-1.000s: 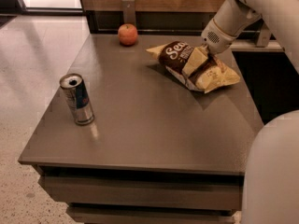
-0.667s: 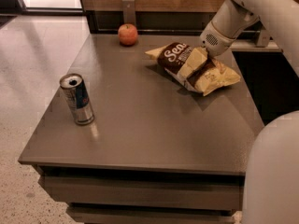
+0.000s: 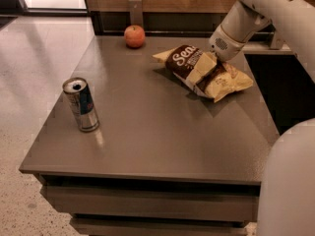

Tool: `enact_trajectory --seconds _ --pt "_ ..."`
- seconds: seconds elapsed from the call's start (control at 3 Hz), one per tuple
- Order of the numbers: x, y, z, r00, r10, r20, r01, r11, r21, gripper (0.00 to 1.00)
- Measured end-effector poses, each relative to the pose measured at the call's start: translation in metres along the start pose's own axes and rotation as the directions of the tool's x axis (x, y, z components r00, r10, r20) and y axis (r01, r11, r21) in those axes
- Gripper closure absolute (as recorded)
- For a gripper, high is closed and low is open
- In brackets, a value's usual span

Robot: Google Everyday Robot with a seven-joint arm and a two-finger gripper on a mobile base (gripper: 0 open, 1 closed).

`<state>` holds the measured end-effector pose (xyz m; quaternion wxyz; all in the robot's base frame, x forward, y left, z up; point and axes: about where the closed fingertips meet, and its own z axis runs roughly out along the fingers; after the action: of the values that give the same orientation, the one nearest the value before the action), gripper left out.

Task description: Move brown chip bag near redbull can

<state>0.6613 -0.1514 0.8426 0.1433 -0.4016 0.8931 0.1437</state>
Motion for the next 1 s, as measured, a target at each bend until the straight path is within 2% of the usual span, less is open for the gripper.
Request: enact_trajectory --seconds 0.67,1.0 --pt "-0.006 0.007 -0.016 0.999 -0.037 0.01 0.037 0.998 0.051 0.64" --pt "-0.014 0.018 -0.04 0.996 -0.082 0.04 0.078 0.9925 0.094 0.87"
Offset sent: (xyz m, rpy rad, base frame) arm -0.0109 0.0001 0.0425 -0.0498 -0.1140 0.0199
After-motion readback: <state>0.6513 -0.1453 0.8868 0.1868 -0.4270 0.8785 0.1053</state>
